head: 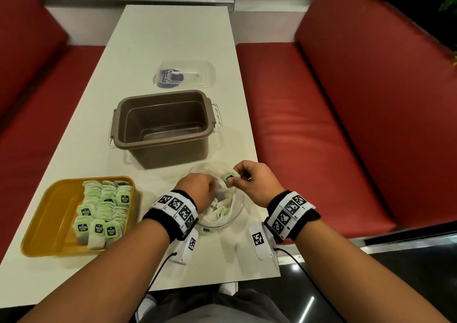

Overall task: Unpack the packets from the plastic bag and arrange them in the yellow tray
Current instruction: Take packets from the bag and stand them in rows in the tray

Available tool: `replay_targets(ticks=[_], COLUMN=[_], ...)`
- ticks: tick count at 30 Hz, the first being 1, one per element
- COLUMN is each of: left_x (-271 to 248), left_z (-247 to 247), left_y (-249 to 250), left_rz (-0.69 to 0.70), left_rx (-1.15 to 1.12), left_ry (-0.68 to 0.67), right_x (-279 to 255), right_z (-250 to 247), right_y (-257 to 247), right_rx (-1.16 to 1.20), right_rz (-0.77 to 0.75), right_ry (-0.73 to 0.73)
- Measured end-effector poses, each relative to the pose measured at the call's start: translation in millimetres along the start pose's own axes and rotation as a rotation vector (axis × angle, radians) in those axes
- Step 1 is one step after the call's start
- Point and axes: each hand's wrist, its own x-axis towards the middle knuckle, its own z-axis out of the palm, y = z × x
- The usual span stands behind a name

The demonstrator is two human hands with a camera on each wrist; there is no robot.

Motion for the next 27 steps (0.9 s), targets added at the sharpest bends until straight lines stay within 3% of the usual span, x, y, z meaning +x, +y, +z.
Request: replay_targets(ticks=[3,7,15,19,27], left_x=[5,9,8,5,-21], left_z=[2,3,-7,-14,-43], left_y=[7,12,-3,-13,-19], left_rz=[-0.022,-0.027,0.009,-0.004,0.122], left_rx=[0.169,0.179,-0.042,-0.176,-0.342], left_ry=[-0.105,-0.152,0.044,0.048,0.075], right_x=[-3,-8,-9,-8,-7], right_z=[-1,0,1,6,25], right_y=[-2,0,-10,-10,-21], right_rx=[-0.038,-0.079,0.022,-0.048,-0.188], right_rz=[-0.021,-0.066,-0.033,-0.035,-0.125], right_ry=[0.007,0.026,0.056,0.06,-0.111])
